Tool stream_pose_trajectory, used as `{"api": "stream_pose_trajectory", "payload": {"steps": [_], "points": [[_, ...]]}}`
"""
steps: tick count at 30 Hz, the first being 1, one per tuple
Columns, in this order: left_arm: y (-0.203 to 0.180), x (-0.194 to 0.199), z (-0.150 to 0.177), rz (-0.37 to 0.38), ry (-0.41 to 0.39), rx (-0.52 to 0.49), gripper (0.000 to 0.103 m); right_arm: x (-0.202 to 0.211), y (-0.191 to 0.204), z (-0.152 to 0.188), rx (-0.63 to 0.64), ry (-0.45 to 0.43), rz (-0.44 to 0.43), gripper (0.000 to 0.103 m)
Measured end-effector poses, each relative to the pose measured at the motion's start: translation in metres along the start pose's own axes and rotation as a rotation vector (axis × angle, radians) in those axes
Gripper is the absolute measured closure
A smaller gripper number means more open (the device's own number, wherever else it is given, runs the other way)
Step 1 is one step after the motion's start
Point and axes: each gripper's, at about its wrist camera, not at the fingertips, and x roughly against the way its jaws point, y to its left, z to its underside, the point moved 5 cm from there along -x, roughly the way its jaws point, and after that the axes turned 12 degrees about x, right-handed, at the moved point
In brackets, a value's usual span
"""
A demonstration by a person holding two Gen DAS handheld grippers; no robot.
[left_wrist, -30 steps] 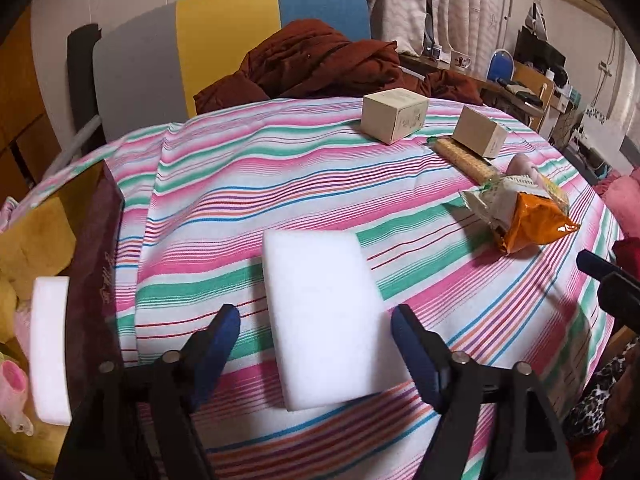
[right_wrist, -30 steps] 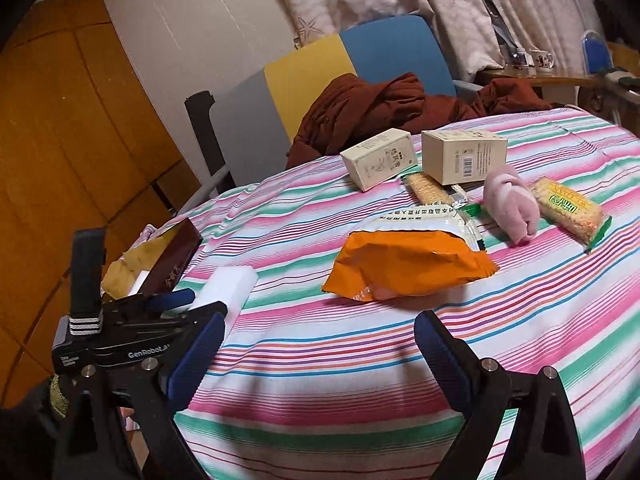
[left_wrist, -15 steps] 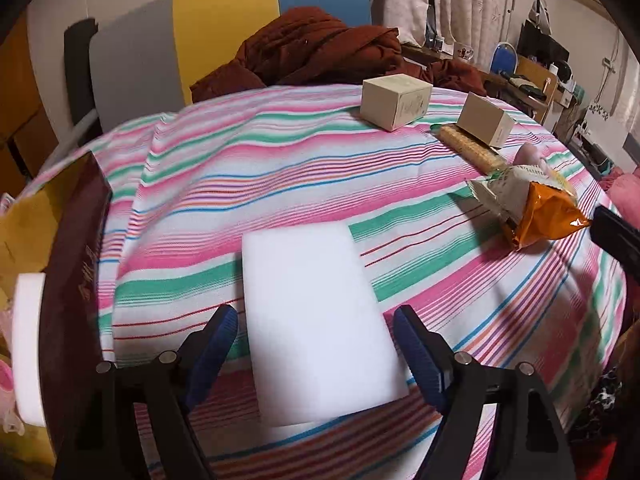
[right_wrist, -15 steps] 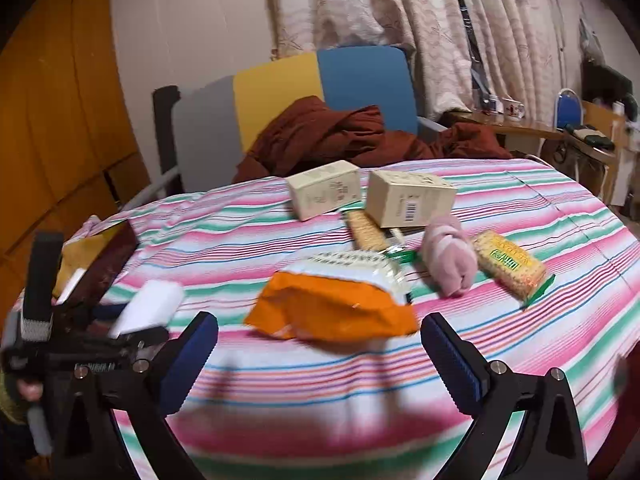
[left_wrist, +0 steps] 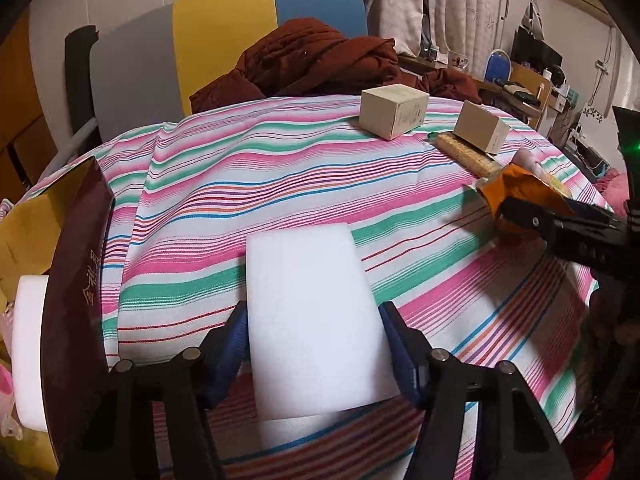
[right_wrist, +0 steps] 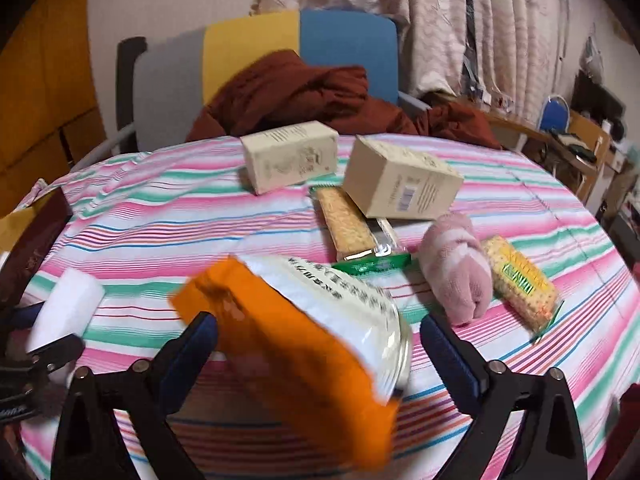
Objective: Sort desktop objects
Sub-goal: 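Lift the white sponge with the left tool while the right tool grasps the orange snack bag, then carry the white sponge and orange bag into the gold tray and release them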
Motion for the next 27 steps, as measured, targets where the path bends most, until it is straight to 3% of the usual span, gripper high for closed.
{"api": "stream_pose_trajectory", "payload": {"steps": [1, 13, 21, 27], "points": [[0.000, 0.000, 0.000, 0.006, -0.003, 0.004, 0.039, 0.000, -0.002, 0.001, -0.017, -0.004, -0.008, 0.016], [0.006, 0.011, 0.001, -0.017, -0.029, 0.034, 0.039, 0.019, 0.011, 0.012, 0.027, -0.032, 0.036, 0.018], [0.017, 0.049, 0.003, -0.025, -0.081, 0.067, 0.039, 0.035, 0.036, 0.019, 0.040, -0.050, 0.011, 0.019], [0.049, 0.089, 0.000, -0.063, -0.146, 0.132, 0.039, 0.049, 0.069, 0.008, 0.076, -0.090, -0.049, 0.019]]}}
